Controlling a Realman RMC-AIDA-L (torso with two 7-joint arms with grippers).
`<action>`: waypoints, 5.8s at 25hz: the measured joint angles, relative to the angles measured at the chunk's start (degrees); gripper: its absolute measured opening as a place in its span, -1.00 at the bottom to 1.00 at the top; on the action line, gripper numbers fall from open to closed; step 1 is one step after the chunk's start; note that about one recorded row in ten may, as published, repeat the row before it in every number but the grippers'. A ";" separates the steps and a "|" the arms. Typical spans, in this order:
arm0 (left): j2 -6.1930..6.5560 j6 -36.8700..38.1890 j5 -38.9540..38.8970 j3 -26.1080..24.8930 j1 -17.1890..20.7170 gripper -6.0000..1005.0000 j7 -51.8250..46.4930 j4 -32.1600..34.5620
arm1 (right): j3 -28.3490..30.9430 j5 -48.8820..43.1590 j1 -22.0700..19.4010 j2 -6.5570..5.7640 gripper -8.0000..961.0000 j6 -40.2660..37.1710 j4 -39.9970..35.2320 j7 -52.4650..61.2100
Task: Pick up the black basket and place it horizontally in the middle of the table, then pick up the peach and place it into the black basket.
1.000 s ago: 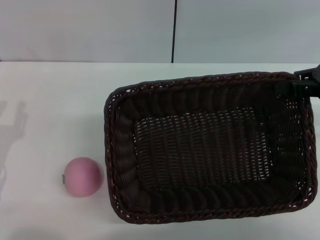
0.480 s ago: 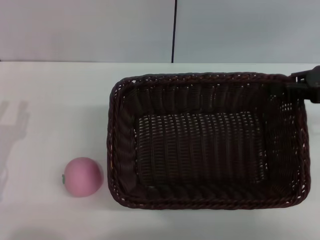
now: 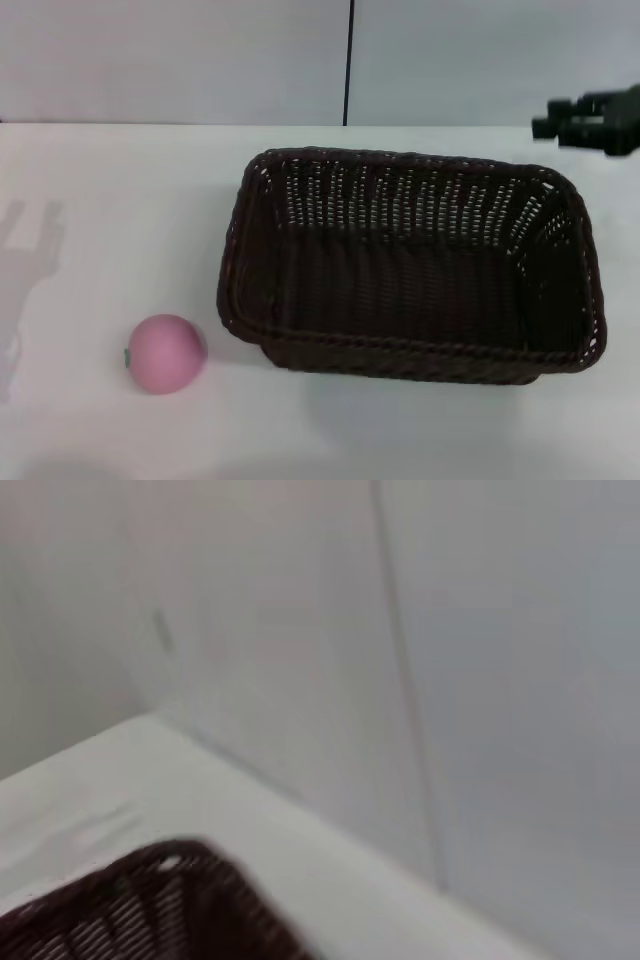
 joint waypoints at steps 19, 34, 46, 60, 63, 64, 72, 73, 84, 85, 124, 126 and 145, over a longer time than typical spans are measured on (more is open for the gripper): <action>0.71 5.14 0.11 20.43 -1.29 0.10 0.70 11.86 | 4.48 39.40 -15.87 10.28 -0.09 7.79 0.68 -19.24; 0.59 3.48 0.09 37.59 2.94 0.60 2.73 18.52 | 8.89 47.60 -18.26 10.34 -0.09 7.97 10.38 -27.33; 0.35 -4.37 0.08 46.96 1.96 0.61 2.91 17.59 | 9.66 47.76 -16.83 10.42 -0.09 9.59 12.51 -27.86; 0.50 -5.37 0.09 49.89 1.60 0.48 2.90 17.72 | 9.72 47.69 -17.21 10.35 -0.09 10.12 13.62 -27.88; 0.59 -5.33 0.09 50.21 1.69 0.46 2.90 17.58 | 9.51 47.50 -17.19 10.35 -0.09 10.50 14.11 -27.88; 0.59 -5.33 0.09 50.21 1.69 0.40 2.90 17.58 | 9.51 47.50 -17.19 10.35 -0.09 10.50 14.11 -27.88; 0.62 -4.99 0.09 50.38 2.10 -0.01 2.83 17.39 | 9.20 47.38 -17.12 10.35 -0.09 11.06 14.22 -27.89; 0.61 -4.70 0.09 50.35 2.14 -0.06 2.63 17.38 | 9.19 47.35 -17.12 10.35 -0.09 11.16 14.22 -27.89; 0.69 5.63 -0.64 37.06 2.59 -0.49 1.34 17.36 | 9.14 47.24 -17.34 10.51 -0.09 11.43 14.22 -27.89; 0.69 7.36 -0.64 35.11 2.38 -0.51 0.56 17.22 | 9.12 47.24 -17.37 10.53 -0.09 11.54 14.24 -27.89; 0.01 1.46 0.27 35.02 -13.87 0.56 -4.92 1.55 | 9.71 47.69 -15.82 10.67 -0.09 12.83 18.05 -29.42; 0.11 1.93 0.18 34.73 -13.52 0.61 -4.62 1.70 | 9.75 47.70 -15.82 10.68 -0.09 12.87 18.06 -29.42; 0.26 3.74 -0.53 7.13 -0.15 0.59 6.39 -0.39 | 13.37 47.78 -16.40 10.79 -0.09 12.88 18.09 -29.47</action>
